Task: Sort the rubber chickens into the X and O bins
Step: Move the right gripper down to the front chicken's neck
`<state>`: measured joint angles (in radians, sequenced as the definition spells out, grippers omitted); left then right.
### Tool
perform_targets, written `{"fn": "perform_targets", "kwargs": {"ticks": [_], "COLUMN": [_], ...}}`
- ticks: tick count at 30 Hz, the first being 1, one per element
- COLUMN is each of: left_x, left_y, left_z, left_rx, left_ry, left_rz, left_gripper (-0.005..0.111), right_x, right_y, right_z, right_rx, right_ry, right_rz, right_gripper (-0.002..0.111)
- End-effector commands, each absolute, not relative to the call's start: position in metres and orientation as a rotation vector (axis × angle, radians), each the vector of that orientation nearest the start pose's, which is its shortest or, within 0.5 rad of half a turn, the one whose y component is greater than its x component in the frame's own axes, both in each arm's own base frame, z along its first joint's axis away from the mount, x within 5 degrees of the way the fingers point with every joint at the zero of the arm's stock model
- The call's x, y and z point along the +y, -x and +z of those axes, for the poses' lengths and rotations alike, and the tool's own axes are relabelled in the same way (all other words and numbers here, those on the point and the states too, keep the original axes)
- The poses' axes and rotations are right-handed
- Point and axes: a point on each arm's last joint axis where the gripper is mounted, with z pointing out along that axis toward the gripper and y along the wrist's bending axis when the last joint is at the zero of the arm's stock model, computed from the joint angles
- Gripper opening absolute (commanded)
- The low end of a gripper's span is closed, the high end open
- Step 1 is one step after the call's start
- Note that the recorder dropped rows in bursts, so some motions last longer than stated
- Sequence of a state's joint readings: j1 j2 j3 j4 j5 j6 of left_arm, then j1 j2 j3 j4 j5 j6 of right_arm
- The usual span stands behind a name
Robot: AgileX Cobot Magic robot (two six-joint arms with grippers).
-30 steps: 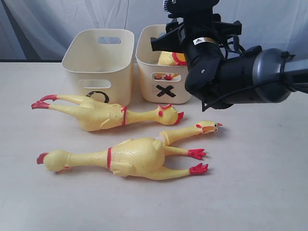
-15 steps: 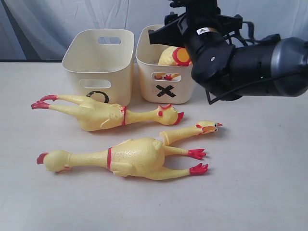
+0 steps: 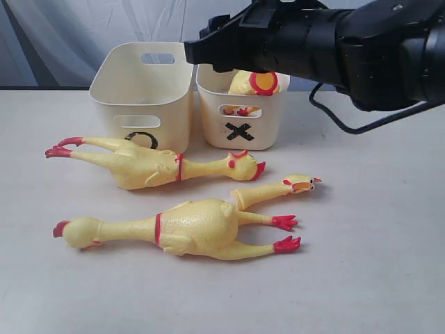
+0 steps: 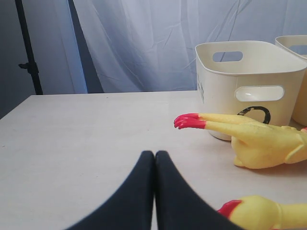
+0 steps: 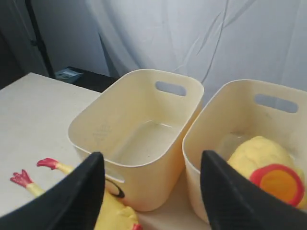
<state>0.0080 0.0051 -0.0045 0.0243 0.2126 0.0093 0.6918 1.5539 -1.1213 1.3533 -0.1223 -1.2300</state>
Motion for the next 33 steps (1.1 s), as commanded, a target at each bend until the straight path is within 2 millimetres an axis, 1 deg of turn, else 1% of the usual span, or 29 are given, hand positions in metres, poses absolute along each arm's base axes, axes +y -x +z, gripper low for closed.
{"fn": "perform_targets", "kwargs": {"ticks": [1, 2, 4, 5, 6, 8, 10, 15, 18, 22, 27, 33], "left_x": [0.001, 0.001, 0.001, 0.001, 0.001, 0.001, 0.001, 0.001, 0.001, 0.001, 0.001, 0.001], "left_y": [-0.056, -0.056, -0.056, -0.056, -0.056, -0.056, -0.056, -0.056, -0.056, -0.056, -0.056, -0.056], "left_z": [0.195, 0.195, 0.195, 0.195, 0.195, 0.195, 0.195, 0.195, 0.195, 0.195, 0.195, 0.195], "left_rx": [1.688, 1.688, 1.688, 1.688, 1.688, 1.688, 1.688, 1.688, 1.688, 1.688, 1.686, 1.686], "left_ry": [-0.019, -0.019, -0.019, -0.019, -0.019, -0.019, -0.019, -0.019, -0.019, -0.019, -0.019, -0.019], "left_rz": [0.039, 0.039, 0.039, 0.039, 0.039, 0.039, 0.039, 0.039, 0.039, 0.039, 0.039, 0.039], "left_gripper": [0.0, 0.0, 0.0, 0.0, 0.0, 0.0, 0.0, 0.0, 0.0, 0.0, 0.0, 0.0], "right_x": [0.219, 0.218, 0.212, 0.21, 0.208, 0.205, 0.204, 0.203, 0.201, 0.196, 0.187, 0.186], "right_y": [-0.275, -0.273, -0.265, -0.263, -0.26, -0.255, -0.253, -0.253, -0.253, -0.249, -0.241, -0.238], "right_z": [0.294, 0.29, 0.266, 0.259, 0.251, 0.241, 0.237, 0.237, 0.234, 0.224, 0.206, 0.202], "right_rx": [1.948, 1.962, 2.031, 2.019, 1.989, 1.929, 1.896, 1.899, 1.944, 1.982, 2.032, 2.048], "right_ry": [0.447, 0.455, 0.488, 0.583, 0.722, 0.914, 1.002, 1.002, 0.928, 0.927, 0.94, 0.953], "right_rz": [0.514, 0.514, 0.481, 0.423, 0.34, 0.225, 0.179, 0.184, 0.202, 0.193, 0.144, 0.162], "right_gripper": [0.055, 0.055, 0.055, 0.055, 0.055, 0.055, 0.055, 0.055, 0.055, 0.055, 0.055, 0.055]}}
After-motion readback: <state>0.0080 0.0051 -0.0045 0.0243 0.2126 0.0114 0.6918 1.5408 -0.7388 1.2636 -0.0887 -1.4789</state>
